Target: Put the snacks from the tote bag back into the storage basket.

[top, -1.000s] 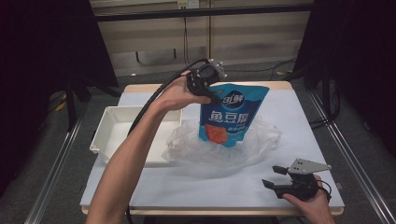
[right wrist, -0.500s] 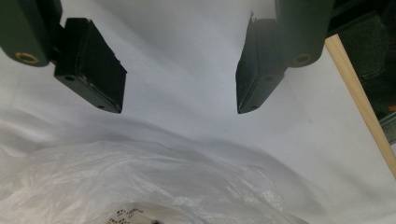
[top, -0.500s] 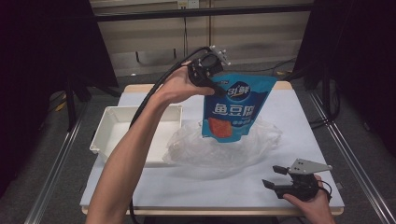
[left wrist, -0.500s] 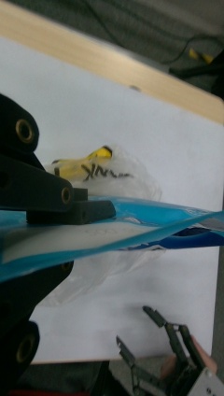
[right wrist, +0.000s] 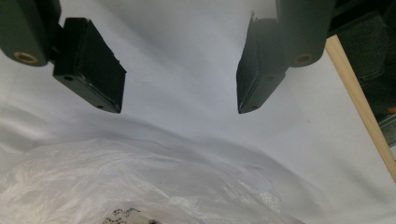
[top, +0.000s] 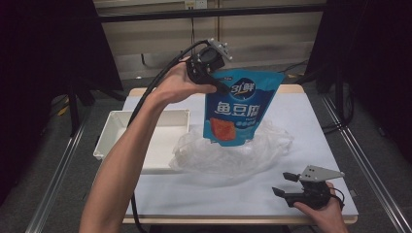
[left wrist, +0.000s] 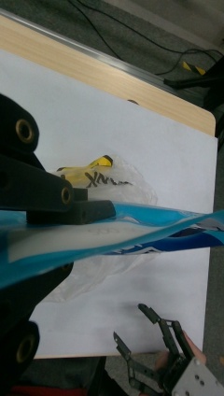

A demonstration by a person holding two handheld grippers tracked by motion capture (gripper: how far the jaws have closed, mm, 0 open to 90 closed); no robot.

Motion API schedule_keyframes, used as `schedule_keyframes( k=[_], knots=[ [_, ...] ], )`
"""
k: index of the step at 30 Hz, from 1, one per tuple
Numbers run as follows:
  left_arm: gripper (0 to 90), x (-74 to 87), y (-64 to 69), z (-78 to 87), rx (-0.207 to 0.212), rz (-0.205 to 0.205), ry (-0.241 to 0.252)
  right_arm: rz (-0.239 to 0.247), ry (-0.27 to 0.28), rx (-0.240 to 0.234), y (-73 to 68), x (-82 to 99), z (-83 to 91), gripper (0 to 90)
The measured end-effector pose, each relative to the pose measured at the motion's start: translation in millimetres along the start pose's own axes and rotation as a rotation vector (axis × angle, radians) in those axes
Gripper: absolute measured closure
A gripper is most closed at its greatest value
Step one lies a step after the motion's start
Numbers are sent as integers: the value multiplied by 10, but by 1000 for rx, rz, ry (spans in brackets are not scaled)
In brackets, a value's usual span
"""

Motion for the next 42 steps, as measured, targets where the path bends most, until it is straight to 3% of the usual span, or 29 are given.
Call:
schedule_keyframes(
  k=[4,13,15,17,22,23,28,33,34,42],
  knots=[
    [900,5,16,87,-22,-10,17,-3,-7,0,5,6,-7,328],
    [900,-17,36,286,-17,-15,56,-4,-4,-1,4,2,-6,327],
    [900,-23,30,347,-46,-28,74,-5,-7,-1,5,5,-7,326],
    [900,-19,27,413,-33,-17,91,-5,-6,-2,5,5,-8,326],
    [900,24,12,552,-58,-8,70,-6,-5,-5,0,3,-14,326],
    [900,46,-1,585,-81,-1,64,-7,-6,-7,0,2,-14,326],
    [900,148,-48,714,-99,26,79,-10,-3,-1,8,-2,-20,323],
    [900,212,-55,844,-109,28,93,-10,-2,-5,5,-3,-24,322],
    [900,226,-58,862,-128,28,92,-10,-3,-3,8,-3,-25,322],
    [900,375,-82,978,-146,59,71,-11,-1,0,6,-5,-12,322]
  ],
)
Point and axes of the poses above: each handheld gripper's, and its own axes: z roughly backward along the jaws, x roughly out of its underside, y roughly to its right, the point moved 6 cm from there along -z, roughly forward along the jaws, and after that the axes turned 15 degrees about x, right-handed, at the moved point
